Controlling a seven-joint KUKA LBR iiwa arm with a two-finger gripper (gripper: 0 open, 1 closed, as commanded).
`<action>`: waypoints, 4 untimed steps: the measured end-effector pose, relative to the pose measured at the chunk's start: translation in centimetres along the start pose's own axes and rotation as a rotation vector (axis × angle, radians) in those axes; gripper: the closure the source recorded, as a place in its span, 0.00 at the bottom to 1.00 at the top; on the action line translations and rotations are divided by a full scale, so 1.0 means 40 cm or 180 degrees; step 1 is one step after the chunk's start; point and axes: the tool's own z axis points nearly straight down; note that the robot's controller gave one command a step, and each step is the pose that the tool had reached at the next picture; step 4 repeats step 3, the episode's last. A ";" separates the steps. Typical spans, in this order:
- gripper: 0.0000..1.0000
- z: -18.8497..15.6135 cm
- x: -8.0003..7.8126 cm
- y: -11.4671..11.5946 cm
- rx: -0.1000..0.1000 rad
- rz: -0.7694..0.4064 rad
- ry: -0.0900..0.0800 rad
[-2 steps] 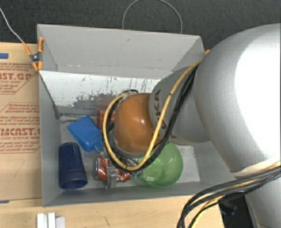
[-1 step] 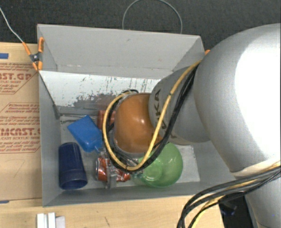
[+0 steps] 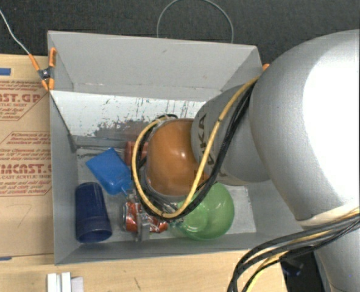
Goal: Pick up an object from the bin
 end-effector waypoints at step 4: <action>1.00 -0.104 0.005 -0.001 0.0006 0.0000 0.0028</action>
Offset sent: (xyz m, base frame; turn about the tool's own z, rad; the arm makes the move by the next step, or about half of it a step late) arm -0.0001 -0.0001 0.0501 0.0000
